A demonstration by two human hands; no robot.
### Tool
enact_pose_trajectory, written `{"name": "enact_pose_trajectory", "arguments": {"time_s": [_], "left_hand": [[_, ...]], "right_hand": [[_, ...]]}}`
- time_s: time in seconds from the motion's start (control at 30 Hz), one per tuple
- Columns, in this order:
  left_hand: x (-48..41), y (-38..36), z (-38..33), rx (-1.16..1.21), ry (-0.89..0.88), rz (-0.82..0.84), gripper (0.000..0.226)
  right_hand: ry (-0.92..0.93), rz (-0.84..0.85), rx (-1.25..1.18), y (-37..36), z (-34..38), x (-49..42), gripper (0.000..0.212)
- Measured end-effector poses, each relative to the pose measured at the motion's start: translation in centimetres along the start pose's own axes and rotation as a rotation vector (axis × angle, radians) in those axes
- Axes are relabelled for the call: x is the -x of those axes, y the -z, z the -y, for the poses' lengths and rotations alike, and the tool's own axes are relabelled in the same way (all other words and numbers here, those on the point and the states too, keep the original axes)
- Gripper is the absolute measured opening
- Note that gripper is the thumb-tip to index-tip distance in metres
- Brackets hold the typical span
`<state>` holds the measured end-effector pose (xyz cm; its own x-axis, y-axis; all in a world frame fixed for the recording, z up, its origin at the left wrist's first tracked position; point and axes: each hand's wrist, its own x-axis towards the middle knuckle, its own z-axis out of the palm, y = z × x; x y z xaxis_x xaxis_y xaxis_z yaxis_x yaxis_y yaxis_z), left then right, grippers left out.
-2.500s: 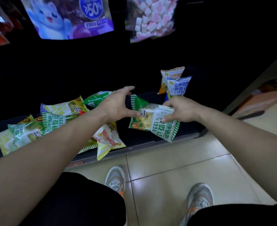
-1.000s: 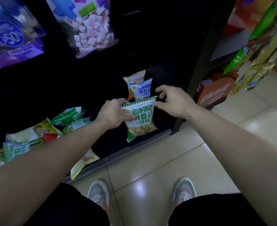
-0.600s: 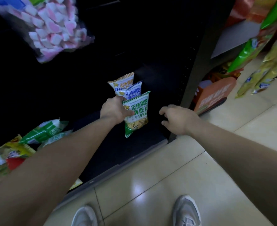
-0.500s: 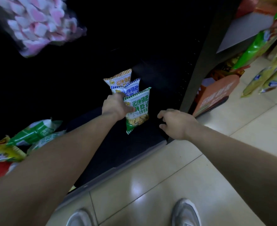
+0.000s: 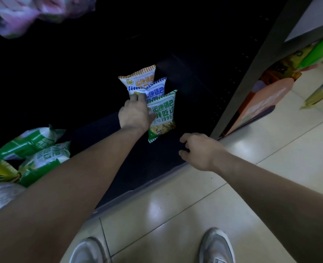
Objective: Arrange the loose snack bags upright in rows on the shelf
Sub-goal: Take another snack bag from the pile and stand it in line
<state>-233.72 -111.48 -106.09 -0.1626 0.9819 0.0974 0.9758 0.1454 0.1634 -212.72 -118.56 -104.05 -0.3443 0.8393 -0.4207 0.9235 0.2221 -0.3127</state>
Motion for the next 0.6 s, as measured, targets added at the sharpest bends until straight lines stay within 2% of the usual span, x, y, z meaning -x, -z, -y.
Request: {"name": "enact_pose_trajectory", "arguments": {"time_s": [0.13,0.3,0.47,0.6], "left_hand": [[1.2,3.3,1.6,0.03,0.004,0.068,0.078],[4.4,10.6,5.1,0.065,0.025,0.311,0.089],[11.2,18.2,10.6,0.055,0.047,0.304,0.086],[17.5,21.2,16.5,0.035,0.109,0.275,0.081]], "right_hand": [[0.051,0.024,0.076,0.8,2.0,1.6,0.056],[0.103,-0.019,0.195,3.9,6.1,4.1,0.055],[0.153,-0.104,0.182,6.7,12.0,6.6,0.052],[0.211,-0.111,0.221,5.7,17.0,8.8,0.054]]}}
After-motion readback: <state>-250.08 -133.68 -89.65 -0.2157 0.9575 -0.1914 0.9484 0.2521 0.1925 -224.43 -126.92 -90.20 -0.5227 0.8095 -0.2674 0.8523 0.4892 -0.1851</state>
